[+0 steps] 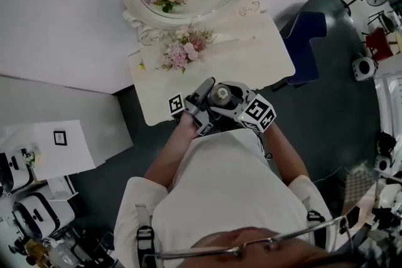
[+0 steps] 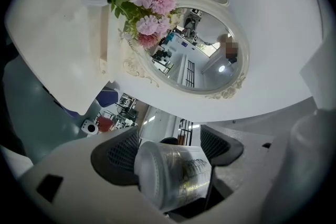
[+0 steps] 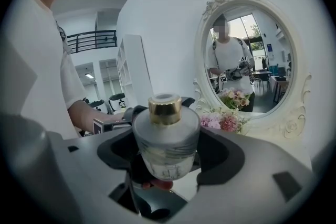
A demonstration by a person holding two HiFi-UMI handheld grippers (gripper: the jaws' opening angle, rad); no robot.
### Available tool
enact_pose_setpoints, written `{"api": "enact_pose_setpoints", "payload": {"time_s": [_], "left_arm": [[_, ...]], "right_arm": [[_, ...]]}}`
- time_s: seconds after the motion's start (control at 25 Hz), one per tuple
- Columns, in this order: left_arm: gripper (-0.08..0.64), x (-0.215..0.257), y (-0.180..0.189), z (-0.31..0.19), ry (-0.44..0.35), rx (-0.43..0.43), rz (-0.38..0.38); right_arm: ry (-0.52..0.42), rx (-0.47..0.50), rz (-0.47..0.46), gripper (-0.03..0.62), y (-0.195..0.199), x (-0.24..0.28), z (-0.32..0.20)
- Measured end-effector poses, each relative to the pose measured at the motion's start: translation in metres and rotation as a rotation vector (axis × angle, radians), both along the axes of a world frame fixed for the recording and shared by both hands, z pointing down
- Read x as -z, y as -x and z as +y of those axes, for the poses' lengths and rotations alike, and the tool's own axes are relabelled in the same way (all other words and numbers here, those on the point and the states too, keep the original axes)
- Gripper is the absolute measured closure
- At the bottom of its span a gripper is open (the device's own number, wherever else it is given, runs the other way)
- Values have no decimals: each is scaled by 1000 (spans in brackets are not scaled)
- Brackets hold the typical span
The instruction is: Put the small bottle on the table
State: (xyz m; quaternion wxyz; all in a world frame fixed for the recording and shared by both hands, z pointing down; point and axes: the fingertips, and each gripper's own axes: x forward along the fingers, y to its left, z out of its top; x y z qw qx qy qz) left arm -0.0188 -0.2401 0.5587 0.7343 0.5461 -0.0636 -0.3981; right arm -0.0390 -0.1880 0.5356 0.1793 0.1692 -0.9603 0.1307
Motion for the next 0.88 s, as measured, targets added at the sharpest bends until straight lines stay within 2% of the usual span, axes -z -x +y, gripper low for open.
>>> {"api": "enact_pose_setpoints", "payload": {"time_s": [0.44,0.88], "left_arm": [[196,-6,-28,-68,22,142,-12],[196,-32,-33,-97,38,314,-104]], "right_arm": [[33,166,-16,252,-36,-4,-67],[71,355,1,252,-58,-29,-104]]}}
